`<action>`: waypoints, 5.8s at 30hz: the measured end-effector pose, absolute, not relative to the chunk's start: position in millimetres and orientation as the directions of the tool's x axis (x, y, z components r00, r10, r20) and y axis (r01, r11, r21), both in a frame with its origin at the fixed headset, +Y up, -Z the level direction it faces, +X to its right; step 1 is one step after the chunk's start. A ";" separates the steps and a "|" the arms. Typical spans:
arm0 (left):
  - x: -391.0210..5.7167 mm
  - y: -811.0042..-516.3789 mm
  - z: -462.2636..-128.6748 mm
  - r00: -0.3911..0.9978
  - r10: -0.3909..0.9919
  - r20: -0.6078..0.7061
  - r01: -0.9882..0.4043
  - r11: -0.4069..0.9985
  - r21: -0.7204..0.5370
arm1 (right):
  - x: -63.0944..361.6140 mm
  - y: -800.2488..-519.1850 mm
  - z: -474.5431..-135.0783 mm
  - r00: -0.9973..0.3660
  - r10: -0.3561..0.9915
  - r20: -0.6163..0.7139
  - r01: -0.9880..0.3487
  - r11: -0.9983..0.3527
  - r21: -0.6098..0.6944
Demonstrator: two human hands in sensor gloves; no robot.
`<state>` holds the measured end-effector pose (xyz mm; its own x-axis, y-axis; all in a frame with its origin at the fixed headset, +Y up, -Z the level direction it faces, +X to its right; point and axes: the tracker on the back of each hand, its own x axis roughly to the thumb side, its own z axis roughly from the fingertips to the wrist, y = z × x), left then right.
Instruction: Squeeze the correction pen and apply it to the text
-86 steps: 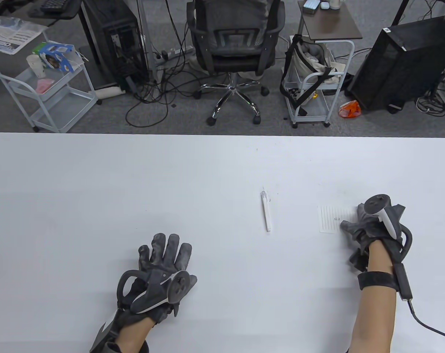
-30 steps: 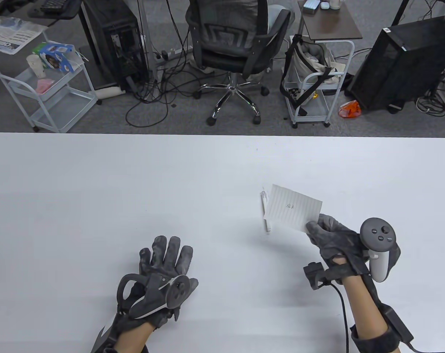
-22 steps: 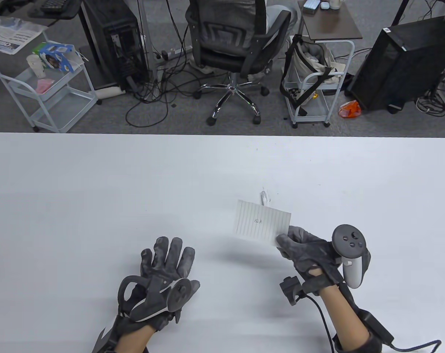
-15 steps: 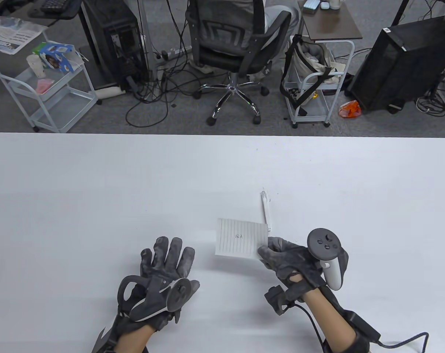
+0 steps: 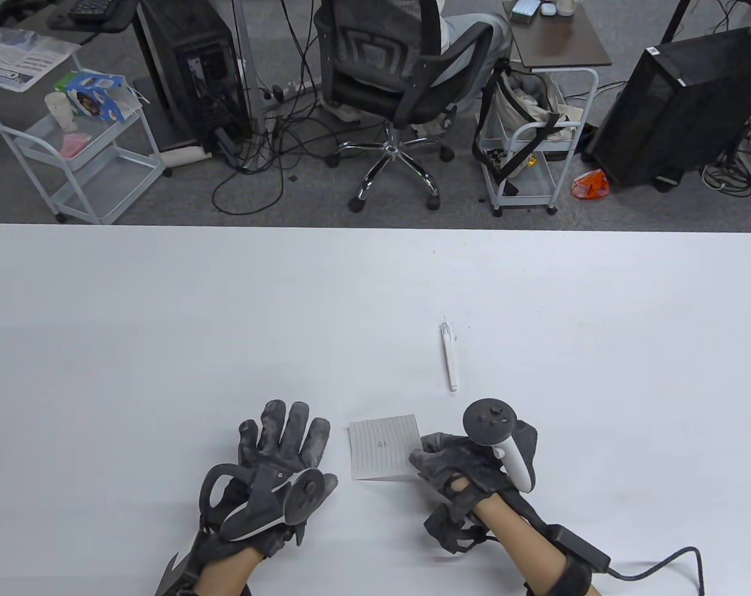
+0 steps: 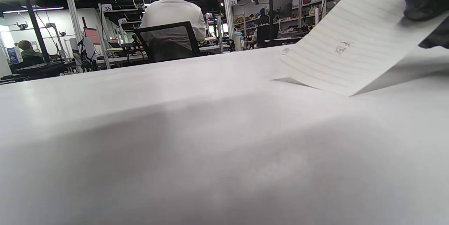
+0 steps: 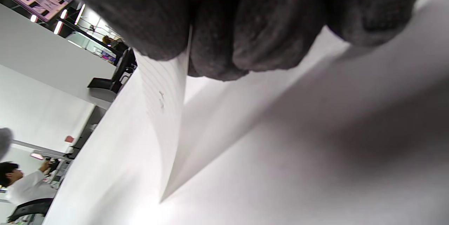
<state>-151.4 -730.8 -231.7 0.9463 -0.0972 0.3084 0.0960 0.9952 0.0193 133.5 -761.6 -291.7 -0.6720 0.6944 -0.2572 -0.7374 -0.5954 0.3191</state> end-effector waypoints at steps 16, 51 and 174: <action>-150.5 -729.3 -232.5 0.946 -0.096 0.308 0.098 0.995 0.011 | 126.7 -729.8 -282.3 -0.951 0.304 -0.051 -0.307 -0.948 0.088; -154.5 -728.7 -233.1 0.948 -0.079 0.309 0.079 0.997 0.014 | 111.4 -743.8 -415.1 -0.957 -0.162 -0.242 0.155 -0.987 0.046; -117.5 -709.1 -227.6 0.828 0.250 0.501 -0.340 0.935 0.095 | 100.3 -731.9 -289.6 -0.269 0.956 0.119 -0.931 -0.289 0.224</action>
<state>-117.5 -709.1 -227.6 0.8285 0.2505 0.5009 -0.3405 0.9354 0.0954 100.3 -731.9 -289.6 -0.2687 0.9559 0.1186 -0.9307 -0.2893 0.2236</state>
